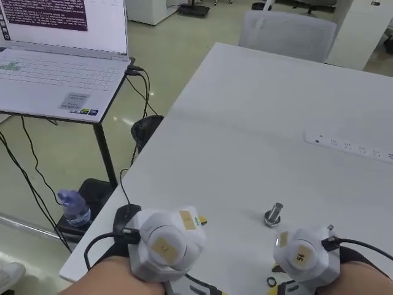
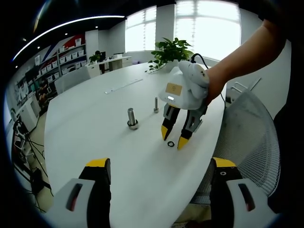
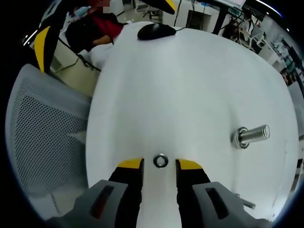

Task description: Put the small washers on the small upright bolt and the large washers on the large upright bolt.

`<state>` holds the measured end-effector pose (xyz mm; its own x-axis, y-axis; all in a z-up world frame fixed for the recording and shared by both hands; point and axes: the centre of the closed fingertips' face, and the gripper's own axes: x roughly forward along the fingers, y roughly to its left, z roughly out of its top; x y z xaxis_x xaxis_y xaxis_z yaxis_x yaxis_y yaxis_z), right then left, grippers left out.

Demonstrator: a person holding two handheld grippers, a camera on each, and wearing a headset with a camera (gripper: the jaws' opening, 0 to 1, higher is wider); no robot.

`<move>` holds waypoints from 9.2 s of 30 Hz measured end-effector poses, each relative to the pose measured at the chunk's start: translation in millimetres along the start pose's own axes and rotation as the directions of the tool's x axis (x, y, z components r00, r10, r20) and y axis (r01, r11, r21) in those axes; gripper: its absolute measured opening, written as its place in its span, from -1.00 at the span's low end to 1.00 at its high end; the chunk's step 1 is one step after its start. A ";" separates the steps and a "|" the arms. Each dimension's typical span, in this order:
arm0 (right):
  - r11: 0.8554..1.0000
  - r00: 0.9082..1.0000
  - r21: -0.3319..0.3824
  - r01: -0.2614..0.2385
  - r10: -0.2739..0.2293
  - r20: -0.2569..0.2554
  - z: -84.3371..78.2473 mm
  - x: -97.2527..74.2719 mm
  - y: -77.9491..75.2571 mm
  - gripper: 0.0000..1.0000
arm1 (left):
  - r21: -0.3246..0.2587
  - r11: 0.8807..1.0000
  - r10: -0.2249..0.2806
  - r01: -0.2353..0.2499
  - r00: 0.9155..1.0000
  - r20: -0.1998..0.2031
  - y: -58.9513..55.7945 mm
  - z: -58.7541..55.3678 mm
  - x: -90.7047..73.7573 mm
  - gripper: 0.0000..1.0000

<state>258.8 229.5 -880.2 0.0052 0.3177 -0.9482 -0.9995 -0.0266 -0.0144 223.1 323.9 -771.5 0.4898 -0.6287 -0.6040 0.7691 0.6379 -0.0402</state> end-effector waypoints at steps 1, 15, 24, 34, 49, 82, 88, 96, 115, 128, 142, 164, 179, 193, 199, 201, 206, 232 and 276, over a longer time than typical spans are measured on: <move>1.000 1.000 -0.001 0.002 -0.002 -0.001 -0.1 0.0 -0.4 -0.53 | 0.000 1.000 0.000 0.000 1.000 -0.001 0.0 -0.5 -0.5 0.70; 1.000 0.998 -0.008 0.018 -0.019 -0.059 0.9 2.1 0.7 -0.71 | -0.019 1.000 0.001 -0.001 1.000 0.003 -2.2 -5.9 -2.9 0.63; 1.000 0.997 0.012 0.012 -0.011 -0.081 -1.0 1.8 -1.3 -0.75 | -0.026 1.000 0.003 -0.003 1.000 0.005 -0.2 -4.4 -2.3 0.56; 0.998 0.999 0.059 0.006 -0.003 -0.046 -3.8 -1.8 -5.4 -0.76 | -0.036 0.999 0.002 -0.001 1.000 0.003 0.6 -2.1 1.2 0.54; 0.982 0.997 0.179 0.060 -0.052 -0.054 -50.3 -42.4 -30.5 -0.76 | -0.020 1.000 0.008 -0.009 1.000 -0.006 2.3 -4.8 7.9 0.68; 0.949 0.988 0.275 0.151 -0.153 -0.014 -70.7 -103.3 -120.5 -0.76 | -0.014 1.000 0.019 -0.019 1.000 -0.018 7.9 -3.7 25.6 0.99; 0.950 0.988 0.272 0.152 -0.156 -0.008 -66.3 -102.2 -128.2 -0.76 | -0.018 1.000 0.018 -0.018 1.000 -0.018 8.9 -3.0 27.2 0.99; 0.956 0.990 0.258 0.141 -0.139 -0.023 -65.1 -91.4 -129.0 -0.75 | -0.017 1.000 0.011 -0.011 1.000 -0.026 7.0 -5.2 28.5 0.97; 0.959 0.992 0.252 0.128 -0.122 -0.039 -67.4 -81.8 -129.3 -0.75 | -0.038 0.999 -0.004 0.002 0.999 -0.043 5.8 -12.5 28.2 0.83; 0.964 0.993 0.239 0.114 -0.102 -0.065 -70.7 -69.6 -125.7 -0.75 | -0.046 0.999 -0.015 0.012 0.999 -0.052 3.1 -15.3 28.9 0.76; 0.967 0.994 0.239 0.085 -0.067 -0.082 -75.5 -52.9 -120.9 -0.75 | -0.062 0.998 -0.022 0.018 0.998 -0.058 2.4 -19.4 31.2 0.70; 0.972 0.993 0.218 0.088 -0.067 -0.102 -75.9 -46.5 -125.1 -0.73 | -0.063 0.998 -0.029 0.028 0.999 -0.017 2.5 -7.5 35.7 0.77; 0.963 0.994 0.248 0.108 -0.104 -0.032 -74.7 -59.4 -128.9 -0.54 | -0.049 0.999 0.000 0.001 1.000 0.021 5.1 -1.3 36.0 0.83; 0.936 0.954 0.331 0.118 -0.199 0.225 -57.5 -106.0 -115.6 -0.36 | -0.045 0.999 -0.002 0.005 0.999 0.053 -1.0 7.2 38.1 0.84; 0.930 0.910 0.350 0.115 -0.240 0.337 -55.7 -126.3 -103.1 -0.28 | -0.045 0.999 0.001 0.002 0.998 0.067 -1.5 13.2 38.9 0.85; 0.924 0.889 0.369 0.097 -0.247 0.385 -53.4 -132.1 -97.5 -0.22 | -0.049 0.999 0.000 0.004 0.997 0.073 -2.6 15.2 39.3 0.86; 0.902 0.850 0.425 0.077 -0.282 0.445 -56.8 -142.0 -85.8 -0.06 | -0.052 0.999 -0.001 0.005 0.996 0.088 -4.6 17.9 39.4 0.86; 0.849 0.695 0.528 0.000 -0.380 0.611 -62.1 -136.3 -34.3 0.87 | -0.129 0.992 0.010 0.008 0.991 0.134 -3.0 26.3 42.5 0.87; 0.811 0.725 0.585 0.015 -0.412 0.553 -78.8 -124.3 -6.7 1.00 | -0.141 0.987 0.090 -0.080 0.994 0.068 -4.2 9.5 43.4 0.99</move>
<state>267.2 115.5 -787.2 0.3987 0.7650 -0.5058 -0.8281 0.5373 0.1597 245.0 289.7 -790.0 0.5839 -0.5976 -0.5495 0.6617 0.7424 -0.1042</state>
